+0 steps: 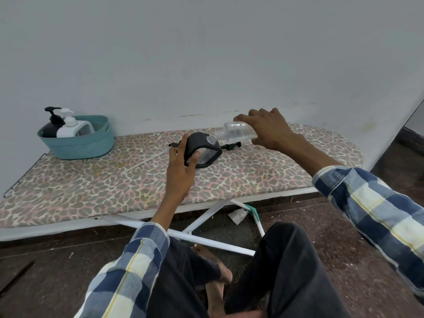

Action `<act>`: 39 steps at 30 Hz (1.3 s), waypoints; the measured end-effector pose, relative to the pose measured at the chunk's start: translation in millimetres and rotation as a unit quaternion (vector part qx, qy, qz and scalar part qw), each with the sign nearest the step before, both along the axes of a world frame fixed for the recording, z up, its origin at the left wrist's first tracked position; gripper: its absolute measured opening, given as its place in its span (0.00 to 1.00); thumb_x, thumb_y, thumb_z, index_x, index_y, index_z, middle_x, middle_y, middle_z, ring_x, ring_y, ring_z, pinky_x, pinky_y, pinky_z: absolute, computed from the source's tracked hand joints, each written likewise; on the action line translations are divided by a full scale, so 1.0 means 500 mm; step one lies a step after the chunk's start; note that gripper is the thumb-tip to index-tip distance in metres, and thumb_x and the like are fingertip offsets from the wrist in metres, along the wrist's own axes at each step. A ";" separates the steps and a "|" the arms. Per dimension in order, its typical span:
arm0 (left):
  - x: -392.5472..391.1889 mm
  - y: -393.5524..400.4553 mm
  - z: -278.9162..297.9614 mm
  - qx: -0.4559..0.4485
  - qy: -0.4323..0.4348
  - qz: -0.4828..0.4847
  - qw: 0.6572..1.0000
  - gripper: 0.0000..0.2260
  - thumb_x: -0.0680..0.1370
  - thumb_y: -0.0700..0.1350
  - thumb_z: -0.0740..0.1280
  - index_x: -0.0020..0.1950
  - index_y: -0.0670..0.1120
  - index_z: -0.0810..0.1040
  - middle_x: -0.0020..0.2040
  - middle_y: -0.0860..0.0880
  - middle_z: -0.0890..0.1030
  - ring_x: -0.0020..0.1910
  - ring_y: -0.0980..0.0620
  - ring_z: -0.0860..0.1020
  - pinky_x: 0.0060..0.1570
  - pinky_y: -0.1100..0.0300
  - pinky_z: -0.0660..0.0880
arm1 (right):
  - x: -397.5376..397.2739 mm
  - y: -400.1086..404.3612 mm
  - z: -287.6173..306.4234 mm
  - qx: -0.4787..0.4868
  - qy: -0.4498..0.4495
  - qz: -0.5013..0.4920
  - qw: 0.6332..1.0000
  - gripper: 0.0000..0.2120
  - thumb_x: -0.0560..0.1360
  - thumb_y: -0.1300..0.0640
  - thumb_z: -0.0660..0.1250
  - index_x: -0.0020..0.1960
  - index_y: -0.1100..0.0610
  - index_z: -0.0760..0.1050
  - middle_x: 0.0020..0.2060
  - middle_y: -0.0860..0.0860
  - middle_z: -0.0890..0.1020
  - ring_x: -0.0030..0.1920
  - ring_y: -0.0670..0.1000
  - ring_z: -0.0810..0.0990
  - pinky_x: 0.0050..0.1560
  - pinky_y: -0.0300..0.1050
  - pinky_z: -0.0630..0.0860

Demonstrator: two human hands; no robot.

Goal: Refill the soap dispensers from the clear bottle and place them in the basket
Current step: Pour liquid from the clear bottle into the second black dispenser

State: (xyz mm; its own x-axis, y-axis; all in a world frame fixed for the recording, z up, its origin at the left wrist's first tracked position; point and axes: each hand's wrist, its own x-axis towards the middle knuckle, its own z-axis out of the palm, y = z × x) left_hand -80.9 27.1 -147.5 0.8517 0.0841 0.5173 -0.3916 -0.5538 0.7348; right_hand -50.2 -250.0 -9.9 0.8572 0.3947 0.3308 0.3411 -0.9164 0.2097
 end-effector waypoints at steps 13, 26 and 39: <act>-0.002 0.000 0.000 0.009 -0.009 -0.006 1.000 0.27 0.87 0.61 0.59 0.85 0.66 0.55 0.74 0.42 0.67 0.57 0.53 0.74 0.46 0.73 0.71 | -0.005 0.003 0.004 -0.006 -0.002 -0.004 1.000 0.37 0.75 0.57 0.78 0.79 0.43 0.66 0.61 0.52 0.79 0.60 0.58 0.79 0.60 0.58 0.71; -0.002 0.001 -0.001 0.012 -0.014 -0.006 1.000 0.27 0.87 0.60 0.60 0.85 0.64 0.55 0.73 0.43 0.67 0.58 0.52 0.74 0.49 0.68 0.76 | -0.004 0.006 0.010 -0.016 -0.005 -0.003 1.000 0.38 0.74 0.56 0.79 0.79 0.42 0.66 0.63 0.52 0.79 0.61 0.58 0.79 0.62 0.58 0.70; -0.002 0.000 -0.001 0.010 -0.009 -0.004 1.000 0.27 0.87 0.59 0.60 0.85 0.63 0.57 0.72 0.44 0.68 0.57 0.53 0.74 0.47 0.75 0.70 | -0.005 0.010 0.016 -0.027 -0.016 -0.004 0.999 0.38 0.74 0.57 0.78 0.79 0.42 0.66 0.62 0.53 0.79 0.59 0.58 0.79 0.61 0.58 0.70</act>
State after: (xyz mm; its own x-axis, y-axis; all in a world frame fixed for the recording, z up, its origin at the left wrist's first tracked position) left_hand -82.0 27.2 -147.9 0.8429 0.0679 0.5338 -0.4085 -0.5650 0.7169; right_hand -52.5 -245.0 -1.8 0.8491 0.4066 0.3372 0.3267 -0.9058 0.2697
